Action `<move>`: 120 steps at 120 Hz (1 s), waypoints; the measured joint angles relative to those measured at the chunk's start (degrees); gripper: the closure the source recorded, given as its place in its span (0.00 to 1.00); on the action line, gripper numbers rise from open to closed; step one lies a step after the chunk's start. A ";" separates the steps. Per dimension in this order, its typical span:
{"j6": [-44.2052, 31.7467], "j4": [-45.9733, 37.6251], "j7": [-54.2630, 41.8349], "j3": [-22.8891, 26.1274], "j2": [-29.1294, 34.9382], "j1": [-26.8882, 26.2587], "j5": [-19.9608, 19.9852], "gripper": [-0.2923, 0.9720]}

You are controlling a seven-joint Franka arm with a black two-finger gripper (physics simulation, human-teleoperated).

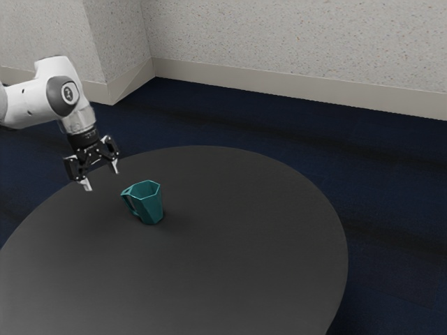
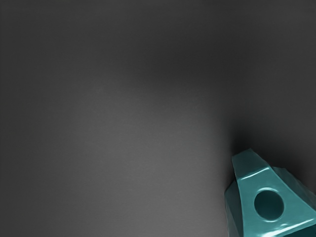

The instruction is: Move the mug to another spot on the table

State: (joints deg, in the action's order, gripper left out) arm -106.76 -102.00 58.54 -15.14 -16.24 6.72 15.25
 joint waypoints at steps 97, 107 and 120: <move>-5.62 5.97 18.03 0.41 -8.90 0.39 2.70 0.23; -5.99 5.89 19.09 0.58 -8.98 -0.07 1.61 0.23; -6.72 5.36 20.09 0.71 -8.95 -0.35 0.16 0.23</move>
State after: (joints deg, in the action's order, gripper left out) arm -113.47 -96.64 78.63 -14.43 -25.18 6.36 15.41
